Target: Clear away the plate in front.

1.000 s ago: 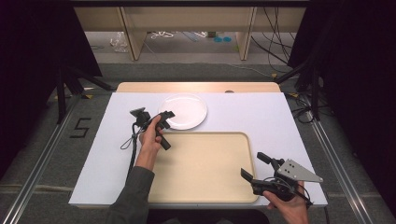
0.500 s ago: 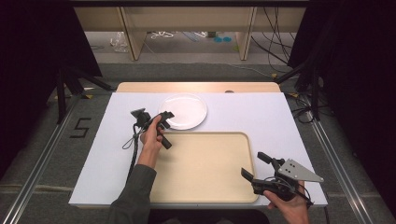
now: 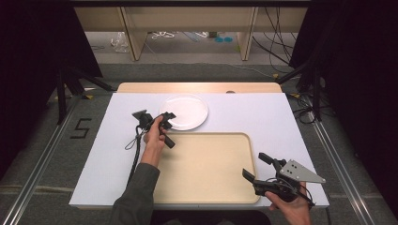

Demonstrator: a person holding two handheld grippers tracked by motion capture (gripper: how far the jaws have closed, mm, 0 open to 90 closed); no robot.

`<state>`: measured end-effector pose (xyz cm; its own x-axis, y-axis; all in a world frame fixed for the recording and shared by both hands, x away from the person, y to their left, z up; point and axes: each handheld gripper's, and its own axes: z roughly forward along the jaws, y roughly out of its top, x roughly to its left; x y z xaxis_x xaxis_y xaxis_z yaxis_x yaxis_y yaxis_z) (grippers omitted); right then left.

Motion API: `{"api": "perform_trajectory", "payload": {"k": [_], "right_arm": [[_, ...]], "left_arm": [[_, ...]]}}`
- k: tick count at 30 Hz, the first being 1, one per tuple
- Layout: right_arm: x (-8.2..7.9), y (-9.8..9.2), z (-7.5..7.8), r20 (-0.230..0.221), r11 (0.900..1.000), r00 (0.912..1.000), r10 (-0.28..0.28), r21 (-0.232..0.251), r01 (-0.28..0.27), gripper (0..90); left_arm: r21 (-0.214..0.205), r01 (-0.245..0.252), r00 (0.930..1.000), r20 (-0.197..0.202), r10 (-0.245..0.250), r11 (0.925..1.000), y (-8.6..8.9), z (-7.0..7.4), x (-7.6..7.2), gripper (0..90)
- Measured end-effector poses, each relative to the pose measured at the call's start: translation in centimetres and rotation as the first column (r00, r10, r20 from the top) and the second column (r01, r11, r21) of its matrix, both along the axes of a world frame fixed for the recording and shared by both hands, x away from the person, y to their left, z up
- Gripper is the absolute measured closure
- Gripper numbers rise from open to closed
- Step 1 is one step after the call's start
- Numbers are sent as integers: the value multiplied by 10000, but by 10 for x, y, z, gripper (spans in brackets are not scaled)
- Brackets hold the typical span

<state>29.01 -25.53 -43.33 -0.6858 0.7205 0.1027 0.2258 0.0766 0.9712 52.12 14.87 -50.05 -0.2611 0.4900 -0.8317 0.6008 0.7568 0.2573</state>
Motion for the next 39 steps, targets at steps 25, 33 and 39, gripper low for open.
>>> {"api": "perform_trajectory", "payload": {"k": [25, 33, 39], "right_arm": [[1, 1, 0, 77, 9999, 9999, 107, 96, -108, 194], [0, 0, 0, -16, 9999, 9999, 124, 59, -124, 197], [0, 0, 1, -5, 9999, 9999, 104, 2, -104, 199]], "left_arm": [[-72, -959, 9942, -488, 954, 9954, -2, -7, -2, 627], [20, -986, 9942, -424, 986, 9951, -5, -13, -3, 813], [-349, -920, 9957, -121, 916, 9952, -3, -10, -4, 844]]}}
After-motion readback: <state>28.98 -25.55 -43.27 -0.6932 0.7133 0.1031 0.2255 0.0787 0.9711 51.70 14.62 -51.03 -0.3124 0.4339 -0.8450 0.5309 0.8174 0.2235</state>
